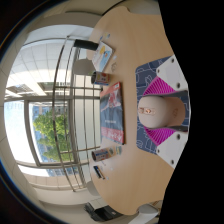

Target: Arrange mouse

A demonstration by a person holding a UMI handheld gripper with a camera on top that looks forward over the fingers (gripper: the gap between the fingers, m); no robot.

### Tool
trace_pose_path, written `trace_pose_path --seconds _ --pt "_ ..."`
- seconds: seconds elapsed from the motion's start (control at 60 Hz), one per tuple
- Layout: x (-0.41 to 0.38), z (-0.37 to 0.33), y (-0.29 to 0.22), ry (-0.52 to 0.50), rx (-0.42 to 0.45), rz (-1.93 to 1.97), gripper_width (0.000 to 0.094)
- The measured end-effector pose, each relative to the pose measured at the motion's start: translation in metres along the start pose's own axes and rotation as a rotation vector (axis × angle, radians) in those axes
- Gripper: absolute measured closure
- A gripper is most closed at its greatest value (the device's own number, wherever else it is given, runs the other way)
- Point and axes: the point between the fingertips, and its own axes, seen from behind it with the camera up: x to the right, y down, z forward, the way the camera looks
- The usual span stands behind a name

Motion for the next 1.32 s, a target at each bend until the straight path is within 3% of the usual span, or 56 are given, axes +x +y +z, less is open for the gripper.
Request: trace_pose_path --seconds 0.067,0.217,0.317,0.65,0.983,1.317 --pt "0.008 0.010 0.024 -0.023 -0.045 -0.013 0.0533" --pt "0.011 0.020 0.060 -0.090 -0.105 -0.007 0.0374" --pt "0.019 0.005 0.049 -0.054 -0.076 -0.047 0.0073" --pt "0.007 -0.128 0.021 0.005 0.019 -0.058 0.0089" --pt "-0.013 -0.278 0.060 0.079 0.041 -0.070 0.0088" --pt "-0.022 -0.332 0.086 0.107 0.030 -0.074 0.0088"
